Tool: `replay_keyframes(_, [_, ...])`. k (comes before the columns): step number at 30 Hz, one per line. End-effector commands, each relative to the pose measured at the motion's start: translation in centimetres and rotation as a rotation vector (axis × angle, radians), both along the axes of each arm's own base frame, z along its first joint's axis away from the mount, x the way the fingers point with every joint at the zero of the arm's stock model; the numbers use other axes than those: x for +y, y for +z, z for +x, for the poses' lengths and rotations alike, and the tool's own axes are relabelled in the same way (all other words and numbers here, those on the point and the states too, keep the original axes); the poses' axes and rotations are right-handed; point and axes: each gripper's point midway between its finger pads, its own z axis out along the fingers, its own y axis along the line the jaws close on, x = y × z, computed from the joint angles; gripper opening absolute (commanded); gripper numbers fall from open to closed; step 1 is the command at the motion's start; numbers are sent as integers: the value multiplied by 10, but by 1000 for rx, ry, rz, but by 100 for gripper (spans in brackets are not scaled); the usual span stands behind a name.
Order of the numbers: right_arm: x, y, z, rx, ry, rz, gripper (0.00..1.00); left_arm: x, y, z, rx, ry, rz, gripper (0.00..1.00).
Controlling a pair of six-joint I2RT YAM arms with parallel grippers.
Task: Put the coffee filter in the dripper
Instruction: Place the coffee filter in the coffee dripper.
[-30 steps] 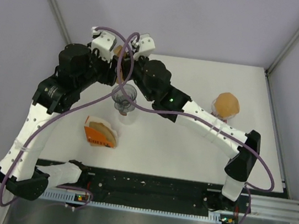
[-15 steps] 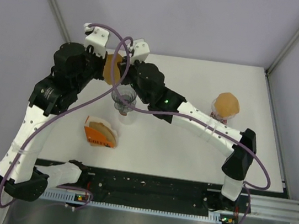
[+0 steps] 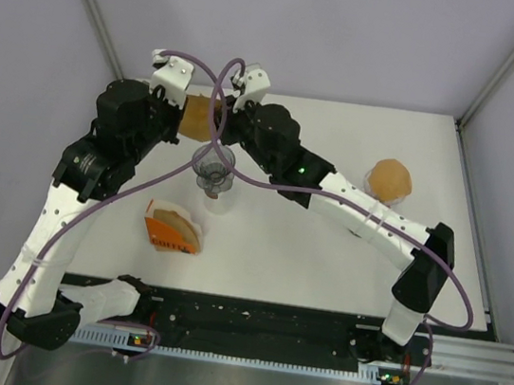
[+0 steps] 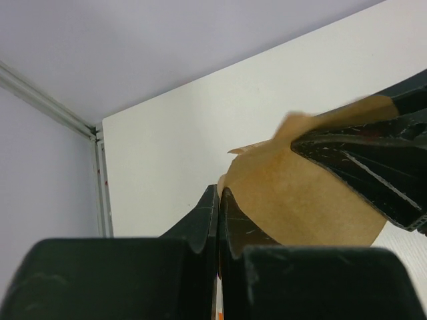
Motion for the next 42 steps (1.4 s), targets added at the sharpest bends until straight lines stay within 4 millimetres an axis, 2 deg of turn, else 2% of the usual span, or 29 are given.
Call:
replay_keyframes(1, [6, 38, -11, -91, 132, 21, 26, -7, 22, -12, -46, -71, -47, 0])
replay_keyframes(4, [7, 44, -13, -113, 149, 20, 22, -12, 20, -14, -34, -100, -46, 0])
replay_keyframes(7, [8, 44, -13, -114, 148, 15, 3, -16, 20, -17, -30, -123, -55, 0])
replay_keyframes(8, [9, 43, -13, -111, 150, 10, 0, -17, 20, -17, -26, -127, -63, 0])
replay_keyframes(10, [9, 40, -10, -101, 142, -2, 0, -17, 19, -16, -17, -122, -69, 0])
replay_keyframes(15, [-13, 23, 15, -4, 9, -52, 0, -6, 11, -11, 30, -64, -89, 0])
replay_keyframes(18, [-14, 13, 15, 40, 21, -99, 0, -10, -2, -11, 80, -84, -98, 0])
replay_keyframes(20, [-9, -2, 12, 95, 50, -154, 0, -18, -17, -13, 152, -118, -116, 0])
replay_keyframes(21, [-8, -10, 10, 128, 65, -181, 0, -19, -26, -14, 198, -126, -129, 8])
replay_keyframes(23, [-9, -29, 8, 192, 78, -234, 0, -23, -42, -17, 291, -142, -181, 35])
replay_keyframes(25, [-10, -48, 9, 258, 87, -266, 0, -20, -50, -19, 348, -150, -240, 53])
replay_keyframes(26, [-11, -54, 9, 284, 93, -272, 0, -20, -50, -20, 360, -170, -266, 59])
replay_keyframes(29, [-9, -75, 12, 359, 116, -301, 0, -17, -53, -25, 388, -187, -319, 68])
replay_keyframes(36, [7, -104, 11, 453, 184, -349, 0, -15, -60, -28, 415, -189, -374, 73])
replay_keyframes(39, [6, -118, 13, 472, 173, -383, 0, -8, -72, -22, 427, -133, -373, 71])
replay_keyframes(42, [9, -131, 13, 487, 181, -405, 0, 1, -92, -14, 447, -69, -356, 67])
